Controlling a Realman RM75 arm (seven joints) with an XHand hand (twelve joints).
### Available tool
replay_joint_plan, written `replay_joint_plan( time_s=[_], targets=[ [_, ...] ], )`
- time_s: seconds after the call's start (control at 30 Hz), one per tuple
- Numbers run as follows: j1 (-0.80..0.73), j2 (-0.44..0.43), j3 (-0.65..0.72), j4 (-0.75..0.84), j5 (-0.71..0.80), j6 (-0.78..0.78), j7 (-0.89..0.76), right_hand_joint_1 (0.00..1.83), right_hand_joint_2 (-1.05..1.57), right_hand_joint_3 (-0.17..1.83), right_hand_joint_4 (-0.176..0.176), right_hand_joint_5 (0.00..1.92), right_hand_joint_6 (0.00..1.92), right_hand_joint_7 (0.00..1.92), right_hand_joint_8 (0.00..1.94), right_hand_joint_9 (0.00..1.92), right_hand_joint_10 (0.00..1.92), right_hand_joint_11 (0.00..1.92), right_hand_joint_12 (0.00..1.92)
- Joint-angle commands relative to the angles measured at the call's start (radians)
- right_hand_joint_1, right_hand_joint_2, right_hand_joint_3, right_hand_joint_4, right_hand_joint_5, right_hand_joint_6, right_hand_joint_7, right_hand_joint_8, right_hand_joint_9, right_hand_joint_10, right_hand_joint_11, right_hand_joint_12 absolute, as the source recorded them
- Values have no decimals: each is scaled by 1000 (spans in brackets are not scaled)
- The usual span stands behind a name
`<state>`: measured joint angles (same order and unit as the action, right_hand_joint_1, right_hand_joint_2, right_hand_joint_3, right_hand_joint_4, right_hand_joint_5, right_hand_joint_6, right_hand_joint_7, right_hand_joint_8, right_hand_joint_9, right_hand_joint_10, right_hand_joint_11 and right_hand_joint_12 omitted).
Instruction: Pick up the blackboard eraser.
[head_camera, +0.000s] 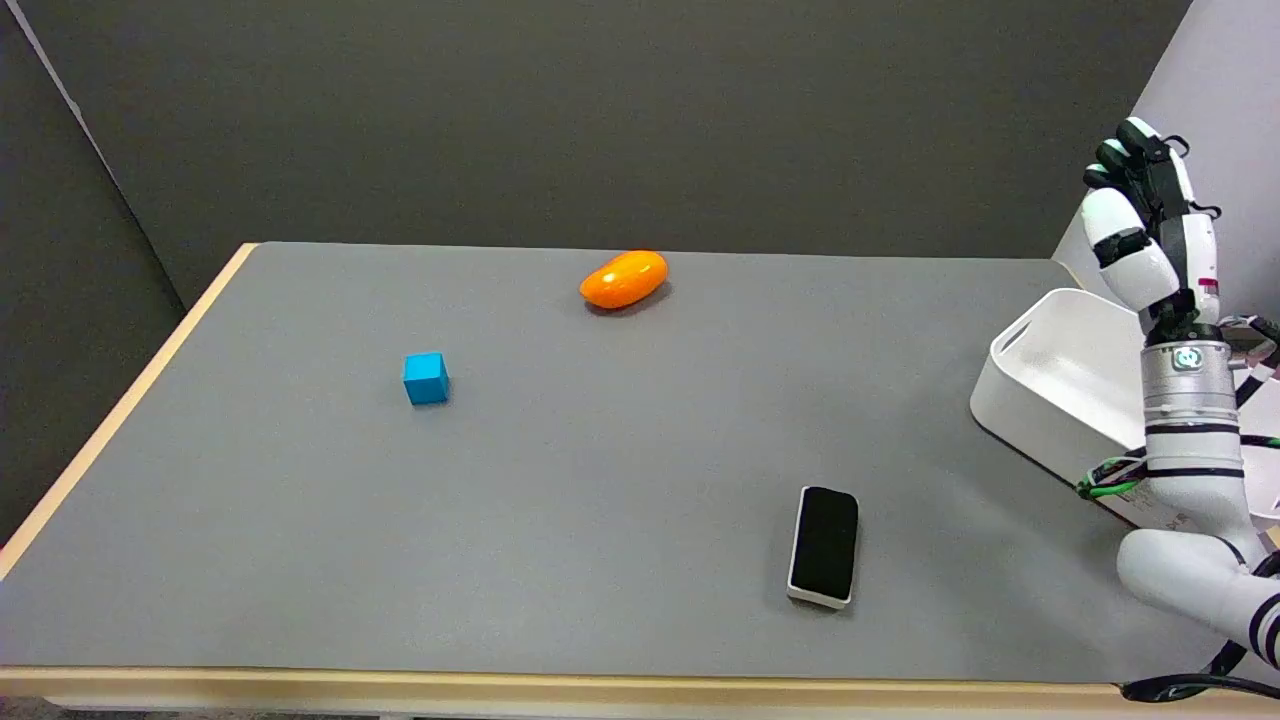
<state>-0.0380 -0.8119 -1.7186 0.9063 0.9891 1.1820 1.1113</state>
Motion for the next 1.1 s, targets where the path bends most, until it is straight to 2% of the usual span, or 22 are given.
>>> replay_joint_plan(
  time_s=[0.03,0.2,0.37,0.47,0.6,0.77,0.93,1.1],
  targets=[
    [6,5,8,106,-54,-52,-7,375,730,982,25,170,394,315,383,283,789,41,1154],
    [2,1,-12,140,-129,-29,-7,381,729,981,23,170,395,313,383,279,787,37,1150],
    [-2,1,-90,187,-235,46,-12,401,723,977,17,169,395,304,388,264,789,19,1139],
    [-21,-1,-129,252,-315,68,-62,415,709,971,-1,180,404,308,411,259,815,19,1160],
    [-110,-19,-146,435,-377,-49,-264,434,694,953,-42,209,439,329,469,273,883,55,1247],
    [-277,-41,-149,603,-377,-169,-561,475,679,945,-53,244,494,378,523,312,943,107,1328],
    [-413,-72,-214,641,-328,-159,-799,493,671,943,-54,262,525,400,539,331,962,127,1350],
    [-500,-106,-296,607,-257,-37,-992,485,663,938,-55,263,528,400,541,331,962,124,1342]
  ],
)
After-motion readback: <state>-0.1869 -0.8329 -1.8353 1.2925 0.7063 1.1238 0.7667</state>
